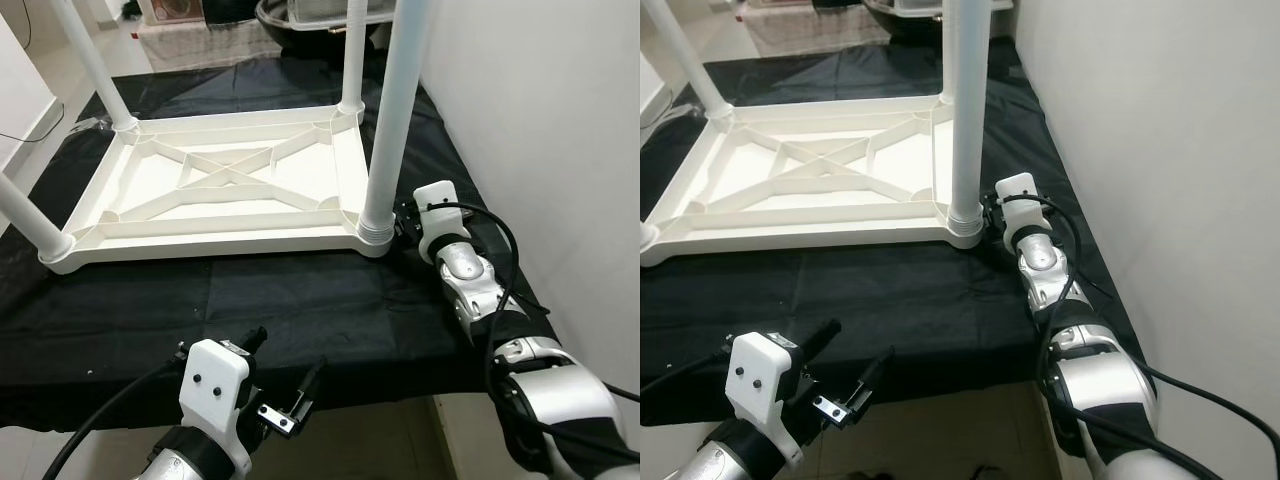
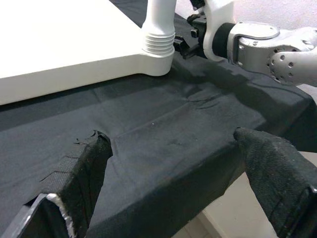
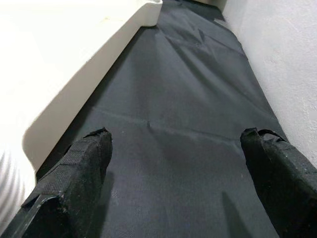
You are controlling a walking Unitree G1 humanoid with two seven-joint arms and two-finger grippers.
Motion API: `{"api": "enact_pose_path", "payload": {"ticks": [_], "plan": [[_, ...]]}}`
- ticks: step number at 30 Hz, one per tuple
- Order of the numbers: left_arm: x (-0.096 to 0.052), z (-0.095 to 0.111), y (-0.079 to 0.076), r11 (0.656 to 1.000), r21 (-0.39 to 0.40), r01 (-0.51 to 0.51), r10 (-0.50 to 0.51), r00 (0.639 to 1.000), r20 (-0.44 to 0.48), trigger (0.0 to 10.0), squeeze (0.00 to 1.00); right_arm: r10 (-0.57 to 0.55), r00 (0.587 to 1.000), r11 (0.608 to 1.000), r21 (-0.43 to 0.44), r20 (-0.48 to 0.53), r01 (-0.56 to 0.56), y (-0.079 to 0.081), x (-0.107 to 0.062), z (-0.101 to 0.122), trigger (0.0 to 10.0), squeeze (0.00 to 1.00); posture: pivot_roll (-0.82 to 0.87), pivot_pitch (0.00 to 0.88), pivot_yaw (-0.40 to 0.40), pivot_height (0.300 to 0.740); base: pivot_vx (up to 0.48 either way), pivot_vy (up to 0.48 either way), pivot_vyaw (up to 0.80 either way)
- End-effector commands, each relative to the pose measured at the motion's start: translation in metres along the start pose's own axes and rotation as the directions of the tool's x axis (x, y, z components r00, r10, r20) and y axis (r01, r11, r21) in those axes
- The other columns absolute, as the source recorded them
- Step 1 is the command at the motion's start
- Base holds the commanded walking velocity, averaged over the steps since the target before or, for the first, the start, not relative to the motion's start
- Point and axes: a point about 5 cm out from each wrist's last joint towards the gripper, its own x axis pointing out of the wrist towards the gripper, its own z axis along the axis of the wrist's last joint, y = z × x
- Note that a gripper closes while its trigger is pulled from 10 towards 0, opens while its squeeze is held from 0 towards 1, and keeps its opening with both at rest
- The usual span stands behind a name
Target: Building children table
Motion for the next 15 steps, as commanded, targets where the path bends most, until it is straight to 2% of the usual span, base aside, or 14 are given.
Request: {"api": "enact_pose_path", "payload": {"ticks": [1, 6, 8, 9, 11, 14, 15], "plan": [[-0.002, 0.001, -0.001, 1.000, -0.004, 0.001, -0.002, 1.000, -0.012, 10.0, 0.00, 0.128, 0.989, 0.992, 0.029, -0.068, -0.126, 0.023, -0.004, -0.016, 10.0, 0.00, 0.16, 0.275, 0.059, 0.740, 0.000, 0.000, 0.00], [-0.001, 0.001, 0.000, 1.000, -0.001, -0.001, 0.001, 1.000, -0.012, 10.0, 0.00, 0.210, 0.976, 0.975, 0.085, -0.054, -0.205, 0.030, -0.005, -0.016, 10.0, 0.00, 0.16, 0.275, 0.059, 0.740, 0.000, 0.000, 0.00], [-0.001, 0.001, 0.000, 1.000, 0.001, -0.003, 0.003, 1.000, -0.016, 10.0, 0.00, 0.318, 0.948, 0.942, 0.116, -0.009, -0.315, 0.040, -0.007, -0.014, 10.0, 0.00, 0.15, 0.272, 0.058, 0.740, 0.000, 0.000, 0.00], [-0.001, 0.001, 0.000, 1.000, 0.001, -0.003, 0.003, 1.000, -0.016, 10.0, 0.00, 0.318, 0.948, 0.942, 0.116, -0.009, -0.315, 0.040, -0.007, -0.014, 10.0, 0.00, 0.15, 0.272, 0.058, 0.740, 0.000, 0.000, 0.00], [-0.001, 0.001, 0.001, 1.000, 0.004, -0.004, 0.004, 1.000, -0.017, 10.0, 0.00, 0.410, 0.911, 0.900, 0.149, 0.035, -0.410, 0.046, -0.010, -0.013, 10.0, 0.00, 0.15, 0.270, 0.058, 0.740, 0.000, 0.000, 0.00], [0.000, 0.002, 0.002, 1.000, 0.005, -0.005, 0.005, 1.000, -0.016, 10.0, 0.00, 0.435, 0.899, 0.888, 0.146, 0.048, -0.437, 0.048, -0.011, -0.012, 10.0, 0.00, 0.15, 0.267, 0.057, 0.740, 0.000, 0.000, 0.00], [0.001, 0.002, 0.002, 1.000, 0.007, -0.005, 0.005, 1.000, -0.015, 10.0, 0.00, 0.463, 0.884, 0.869, 0.160, 0.068, -0.468, 0.050, -0.012, -0.012, 10.0, 0.00, 0.15, 0.266, 0.059, 0.740, 0.000, 0.000, 0.00]]}}
